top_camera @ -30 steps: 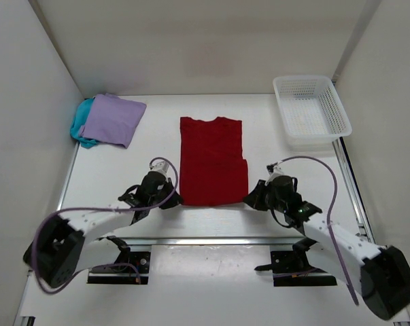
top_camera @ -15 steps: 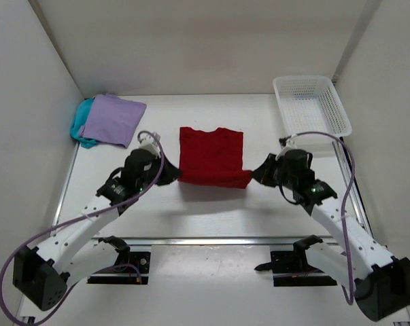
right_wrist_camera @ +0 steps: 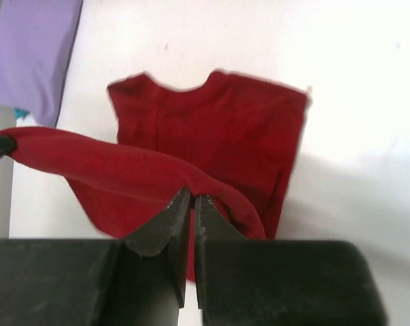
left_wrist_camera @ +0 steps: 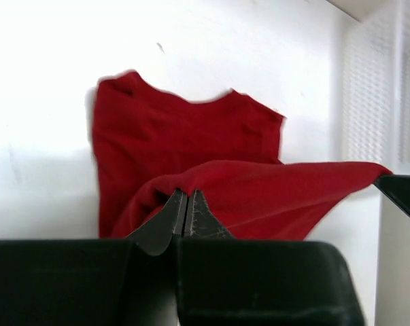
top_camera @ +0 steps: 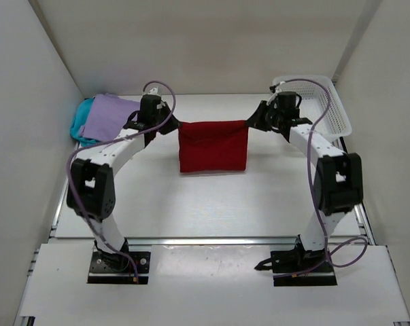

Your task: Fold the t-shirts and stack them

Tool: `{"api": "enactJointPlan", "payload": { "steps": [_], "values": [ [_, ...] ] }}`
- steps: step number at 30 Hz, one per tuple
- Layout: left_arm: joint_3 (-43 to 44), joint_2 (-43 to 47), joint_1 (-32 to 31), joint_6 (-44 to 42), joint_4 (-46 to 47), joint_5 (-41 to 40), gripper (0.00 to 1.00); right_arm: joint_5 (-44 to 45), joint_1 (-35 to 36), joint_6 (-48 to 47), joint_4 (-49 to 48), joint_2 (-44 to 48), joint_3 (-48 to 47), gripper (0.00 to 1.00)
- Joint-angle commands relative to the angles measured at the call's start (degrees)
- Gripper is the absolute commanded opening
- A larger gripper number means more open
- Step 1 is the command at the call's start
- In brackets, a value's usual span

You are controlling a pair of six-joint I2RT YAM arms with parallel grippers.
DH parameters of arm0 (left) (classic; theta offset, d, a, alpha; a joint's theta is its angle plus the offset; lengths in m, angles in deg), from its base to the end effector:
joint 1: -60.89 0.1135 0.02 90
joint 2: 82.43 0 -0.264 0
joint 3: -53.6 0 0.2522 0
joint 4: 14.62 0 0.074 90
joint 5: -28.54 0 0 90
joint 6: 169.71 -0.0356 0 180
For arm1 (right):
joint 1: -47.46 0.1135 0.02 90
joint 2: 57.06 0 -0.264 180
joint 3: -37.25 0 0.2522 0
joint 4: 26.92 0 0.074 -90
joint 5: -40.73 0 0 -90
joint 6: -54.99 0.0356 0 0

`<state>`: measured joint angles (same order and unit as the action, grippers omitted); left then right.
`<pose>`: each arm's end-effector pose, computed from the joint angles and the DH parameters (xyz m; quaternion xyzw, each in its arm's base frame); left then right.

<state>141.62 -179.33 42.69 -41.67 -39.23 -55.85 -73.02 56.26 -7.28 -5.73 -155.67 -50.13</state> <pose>0.3714 -0.1258 0.2763 -0.1287 0.8706 -0.2609 0.3967 0.3900 0.0749 0.2683 0.0433 0.8623 0.3190 0.3910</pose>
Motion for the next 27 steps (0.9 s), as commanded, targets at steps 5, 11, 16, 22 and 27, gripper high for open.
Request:
{"api": "enactJointPlan", "payload": {
  "steps": [5,11,16,22,27],
  "values": [
    [15.1,-12.68,5.53,-1.04,-1.98,-3.41,0.21,-3.77,-1.33,-1.98,0.93,-16.43,-20.31,0.15],
    [18.3,-13.24,6.59,-0.17,-0.59,-2.53,0.45,-1.84,0.95,-3.37,0.05,-14.61,-20.6,0.48],
    [10.22,-10.77,2.39,1.77,3.99,-0.08,0.41,-0.6,3.58,-0.93,-3.7,-10.3,-11.76,0.18],
    [-5.52,-9.71,-2.98,5.46,14.45,3.01,0.4,2.11,10.18,0.57,-14.36,-5.37,6.02,0.02],
    [-16.75,-7.26,-4.74,8.01,19.98,3.97,0.38,2.82,9.4,1.1,-16.29,-6.25,13.41,0.0]
  ]
}}
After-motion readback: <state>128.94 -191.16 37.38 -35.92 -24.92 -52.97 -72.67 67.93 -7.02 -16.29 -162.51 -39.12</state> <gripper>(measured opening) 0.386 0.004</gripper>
